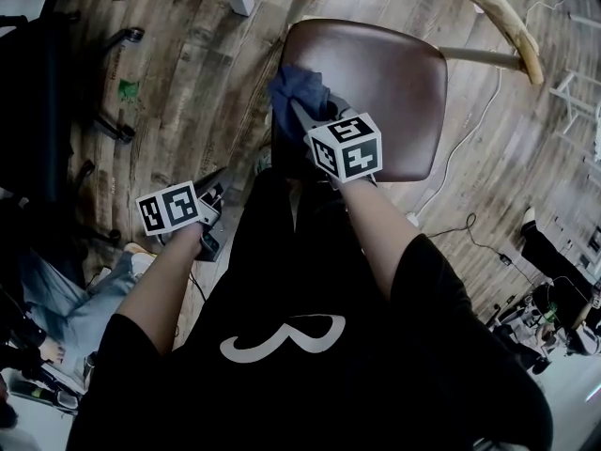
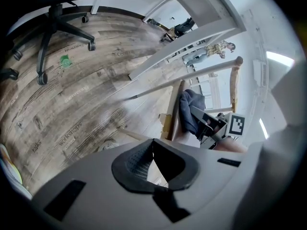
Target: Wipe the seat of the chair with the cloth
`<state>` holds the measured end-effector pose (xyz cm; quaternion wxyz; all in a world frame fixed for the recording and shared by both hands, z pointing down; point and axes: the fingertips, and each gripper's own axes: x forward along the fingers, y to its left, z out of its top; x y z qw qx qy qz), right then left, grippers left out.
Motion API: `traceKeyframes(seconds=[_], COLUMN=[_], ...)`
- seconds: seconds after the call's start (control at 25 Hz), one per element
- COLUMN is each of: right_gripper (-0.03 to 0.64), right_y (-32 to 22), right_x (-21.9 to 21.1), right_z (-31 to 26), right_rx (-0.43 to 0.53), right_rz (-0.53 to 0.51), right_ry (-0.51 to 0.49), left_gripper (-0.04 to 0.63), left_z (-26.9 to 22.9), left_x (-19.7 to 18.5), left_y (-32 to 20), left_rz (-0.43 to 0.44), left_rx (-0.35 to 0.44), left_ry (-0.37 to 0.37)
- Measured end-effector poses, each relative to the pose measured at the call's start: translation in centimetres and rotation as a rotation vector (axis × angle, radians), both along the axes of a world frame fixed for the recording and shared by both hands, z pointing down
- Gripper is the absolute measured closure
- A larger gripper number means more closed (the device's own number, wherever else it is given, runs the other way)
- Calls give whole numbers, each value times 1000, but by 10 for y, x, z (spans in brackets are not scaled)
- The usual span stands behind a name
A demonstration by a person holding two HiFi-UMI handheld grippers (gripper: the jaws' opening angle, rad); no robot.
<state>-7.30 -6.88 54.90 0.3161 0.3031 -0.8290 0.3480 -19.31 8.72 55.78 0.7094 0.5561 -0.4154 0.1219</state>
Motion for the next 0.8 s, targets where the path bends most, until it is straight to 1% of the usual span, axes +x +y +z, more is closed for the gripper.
traceKeyframes(seconds=[0.2,0.4,0.6,0.8], right_gripper=[568,568,568,568], right_y=[-4,-7,-11,-14], right_x=[29,68,112,153], right_z=[1,2,3,3], right_rx=[6,10,21,25], right_rz=[46,85,115,135], right_ry=[-1,12,21,28], left_gripper=[580,580,580,580], left_z=[-1,-4,-6,-10], left_x=[17,38,68,105], left_y=[4,12,23,22], left_rz=[5,-4,11,18], left_rx=[0,-8,-20,-16], left_ry=[-4,-5,-9,-8])
